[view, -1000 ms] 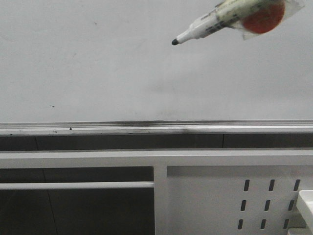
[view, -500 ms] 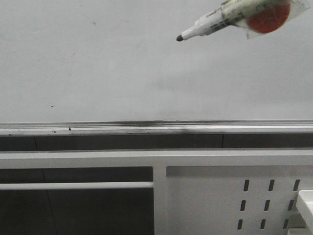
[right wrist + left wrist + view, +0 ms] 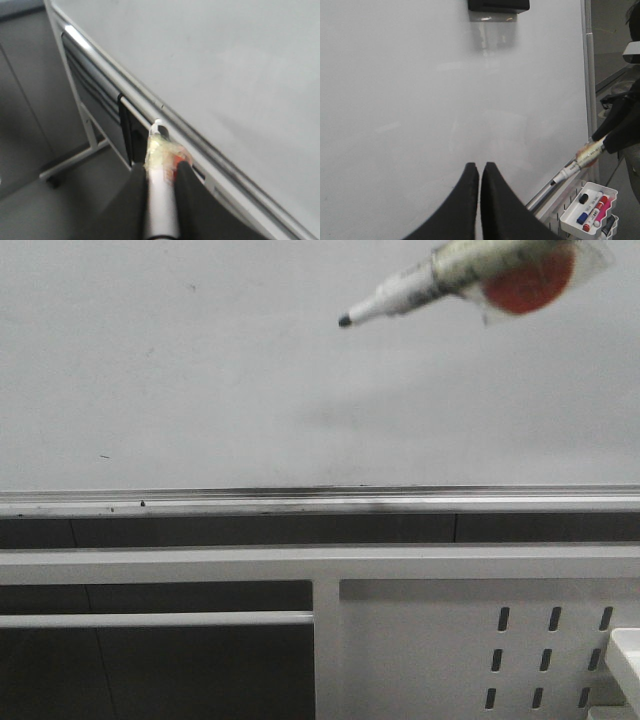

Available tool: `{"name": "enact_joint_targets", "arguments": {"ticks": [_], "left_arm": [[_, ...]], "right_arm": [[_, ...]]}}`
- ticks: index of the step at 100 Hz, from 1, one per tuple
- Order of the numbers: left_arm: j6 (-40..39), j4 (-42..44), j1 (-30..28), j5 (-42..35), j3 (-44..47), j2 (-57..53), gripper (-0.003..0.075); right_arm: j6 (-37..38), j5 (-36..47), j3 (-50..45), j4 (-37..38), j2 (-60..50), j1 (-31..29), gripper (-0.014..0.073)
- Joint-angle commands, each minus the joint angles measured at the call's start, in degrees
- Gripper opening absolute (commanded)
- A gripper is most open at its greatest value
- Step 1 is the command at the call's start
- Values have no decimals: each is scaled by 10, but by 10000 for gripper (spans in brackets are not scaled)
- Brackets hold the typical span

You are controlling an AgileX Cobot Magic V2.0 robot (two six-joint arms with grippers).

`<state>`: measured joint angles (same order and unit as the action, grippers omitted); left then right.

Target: Write number 1 on whiteboard

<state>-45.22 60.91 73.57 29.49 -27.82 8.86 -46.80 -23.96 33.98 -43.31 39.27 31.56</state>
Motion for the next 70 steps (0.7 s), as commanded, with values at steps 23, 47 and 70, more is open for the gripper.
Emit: {"name": "enact_joint_targets", "arguments": {"ticks": [23, 47, 70], "left_arm": [[-1, 20, 5, -10, -14, 13, -20], [-1, 20, 5, -1, -11, 13, -20], [-1, 20, 5, 25, -9, 13, -20]], "right_arm": [[-1, 147, 16, -40, 38, -2, -69], [-41, 153, 20, -37, 64, 6, -69], [-67, 226, 36, -10, 69, 60, -69]]}}
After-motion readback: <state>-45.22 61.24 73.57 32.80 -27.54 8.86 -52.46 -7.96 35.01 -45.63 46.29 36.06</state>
